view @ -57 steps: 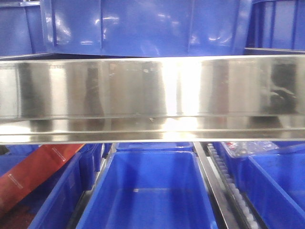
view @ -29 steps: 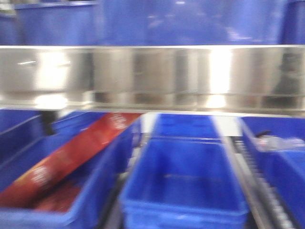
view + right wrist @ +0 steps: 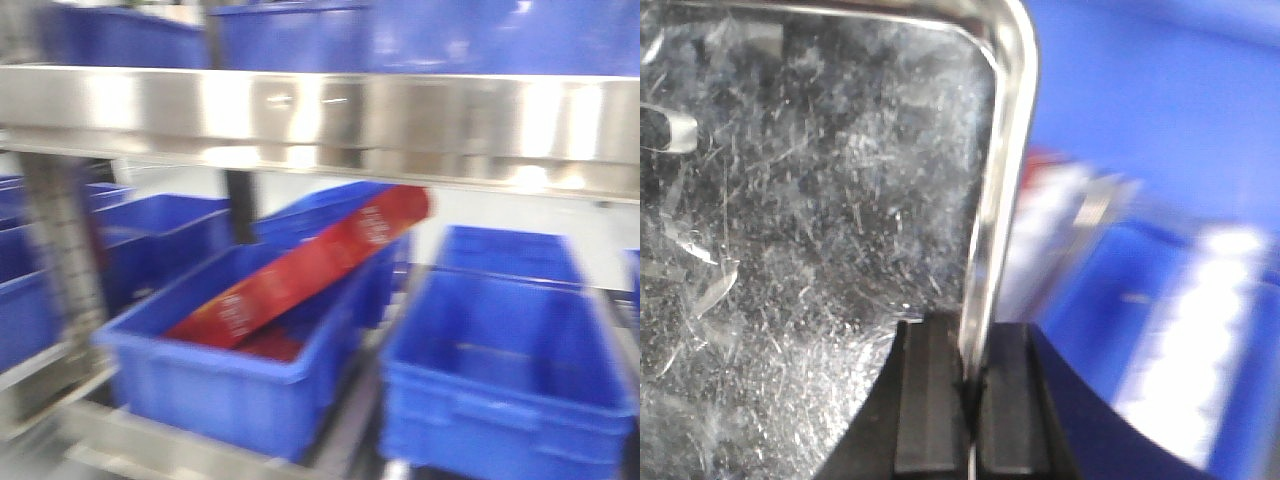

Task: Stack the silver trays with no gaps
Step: 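Drive the base away from the shelf holding the tray in both grippers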

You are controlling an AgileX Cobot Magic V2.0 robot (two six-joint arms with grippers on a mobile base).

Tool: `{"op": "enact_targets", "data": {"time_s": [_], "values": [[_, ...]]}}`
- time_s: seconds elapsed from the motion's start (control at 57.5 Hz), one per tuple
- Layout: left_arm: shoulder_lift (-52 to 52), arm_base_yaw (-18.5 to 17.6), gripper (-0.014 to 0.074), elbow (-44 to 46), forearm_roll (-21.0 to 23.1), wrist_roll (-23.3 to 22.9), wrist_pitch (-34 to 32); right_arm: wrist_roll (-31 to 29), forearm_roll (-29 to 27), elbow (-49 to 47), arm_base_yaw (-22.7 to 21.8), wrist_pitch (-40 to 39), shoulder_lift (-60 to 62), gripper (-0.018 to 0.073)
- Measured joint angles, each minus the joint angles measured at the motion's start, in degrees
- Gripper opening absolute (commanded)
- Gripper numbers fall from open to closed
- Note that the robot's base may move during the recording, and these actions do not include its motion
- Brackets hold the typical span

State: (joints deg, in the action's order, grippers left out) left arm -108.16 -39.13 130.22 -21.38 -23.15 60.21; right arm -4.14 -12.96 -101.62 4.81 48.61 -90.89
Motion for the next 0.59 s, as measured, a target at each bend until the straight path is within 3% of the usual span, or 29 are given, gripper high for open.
{"op": "enact_targets", "data": {"time_s": [0.591], "values": [[0.0, 0.0, 0.0001, 0.0, 0.0, 0.0, 0.1, 0.0, 0.0, 0.0, 0.0, 0.0, 0.1, -0.0079]]}}
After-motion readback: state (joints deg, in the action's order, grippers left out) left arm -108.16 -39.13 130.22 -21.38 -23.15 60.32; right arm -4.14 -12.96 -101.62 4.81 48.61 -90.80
